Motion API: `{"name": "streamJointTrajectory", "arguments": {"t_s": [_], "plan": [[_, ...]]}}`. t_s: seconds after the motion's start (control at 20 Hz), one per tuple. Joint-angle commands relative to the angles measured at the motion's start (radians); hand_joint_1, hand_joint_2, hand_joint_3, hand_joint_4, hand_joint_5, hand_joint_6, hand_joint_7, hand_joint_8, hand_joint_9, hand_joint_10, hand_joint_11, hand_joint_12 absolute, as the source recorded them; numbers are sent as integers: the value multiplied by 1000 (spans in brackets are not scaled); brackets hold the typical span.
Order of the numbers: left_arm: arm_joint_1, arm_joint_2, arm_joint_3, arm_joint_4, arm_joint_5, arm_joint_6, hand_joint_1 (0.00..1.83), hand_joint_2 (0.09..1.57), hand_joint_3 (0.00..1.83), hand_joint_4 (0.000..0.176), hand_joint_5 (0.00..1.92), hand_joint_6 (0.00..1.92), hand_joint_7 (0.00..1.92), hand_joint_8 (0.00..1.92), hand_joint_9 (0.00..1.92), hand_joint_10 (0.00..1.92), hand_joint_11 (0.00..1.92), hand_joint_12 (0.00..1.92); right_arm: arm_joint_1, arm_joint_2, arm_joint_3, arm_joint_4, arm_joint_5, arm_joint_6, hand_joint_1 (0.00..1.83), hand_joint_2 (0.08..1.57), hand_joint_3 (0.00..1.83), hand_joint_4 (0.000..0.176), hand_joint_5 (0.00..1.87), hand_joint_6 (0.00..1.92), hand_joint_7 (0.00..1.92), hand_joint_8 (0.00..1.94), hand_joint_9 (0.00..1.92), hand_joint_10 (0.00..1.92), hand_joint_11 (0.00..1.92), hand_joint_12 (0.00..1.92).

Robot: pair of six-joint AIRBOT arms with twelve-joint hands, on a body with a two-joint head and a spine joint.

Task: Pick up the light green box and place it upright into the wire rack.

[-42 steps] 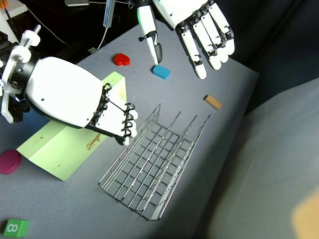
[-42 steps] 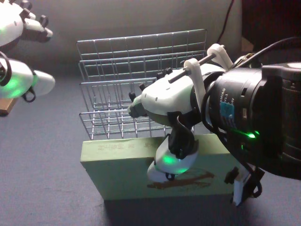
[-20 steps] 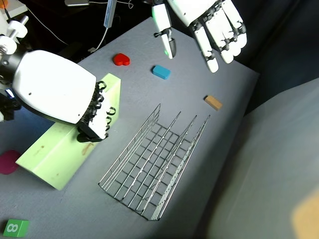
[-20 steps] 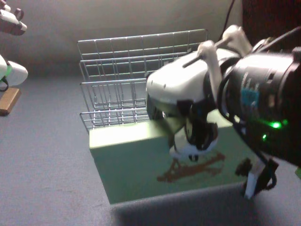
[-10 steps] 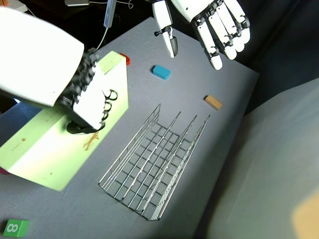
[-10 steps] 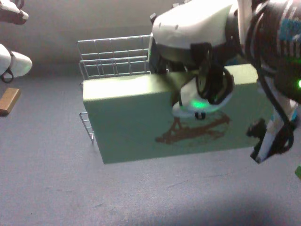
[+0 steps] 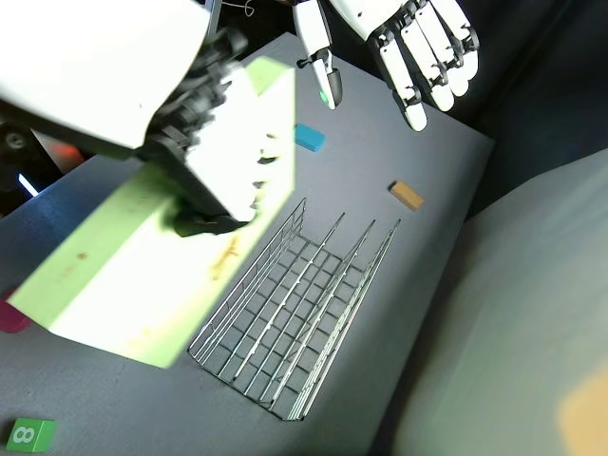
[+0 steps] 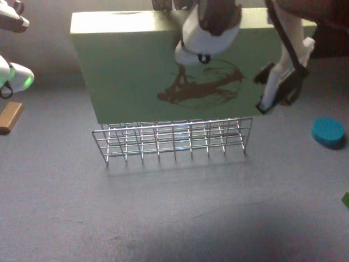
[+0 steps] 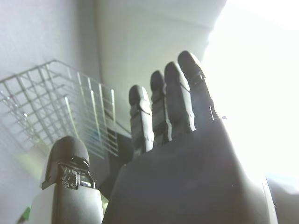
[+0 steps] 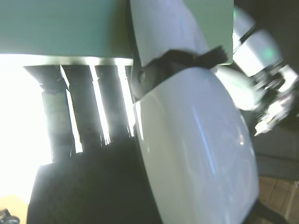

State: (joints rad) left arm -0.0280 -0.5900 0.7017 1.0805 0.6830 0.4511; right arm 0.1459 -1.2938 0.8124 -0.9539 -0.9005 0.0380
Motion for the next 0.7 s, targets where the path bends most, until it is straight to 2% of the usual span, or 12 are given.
{"name": "streamJointTrajectory", "arguments": {"t_s": [0.0,0.3,0.65], "plan": [[-5,5,4,70,-32,6,159,1245,0,74,306,3,226,3,179,2,0,558,21,-6,2,-71,53,-10,1218,1140,0,0,900,1005,979,1125,836,1119,715,1508],[-4,5,5,70,-33,6,153,1246,0,74,306,2,214,0,166,0,0,560,-3,-109,106,-80,65,-8,1219,1145,1,0,877,1030,984,1127,845,1119,705,1499],[-3,6,4,69,-28,10,151,1247,0,73,309,1,218,1,179,3,0,577,-36,-158,144,-147,86,28,1217,1146,0,0,873,1043,983,1122,844,1119,706,1502]]}}
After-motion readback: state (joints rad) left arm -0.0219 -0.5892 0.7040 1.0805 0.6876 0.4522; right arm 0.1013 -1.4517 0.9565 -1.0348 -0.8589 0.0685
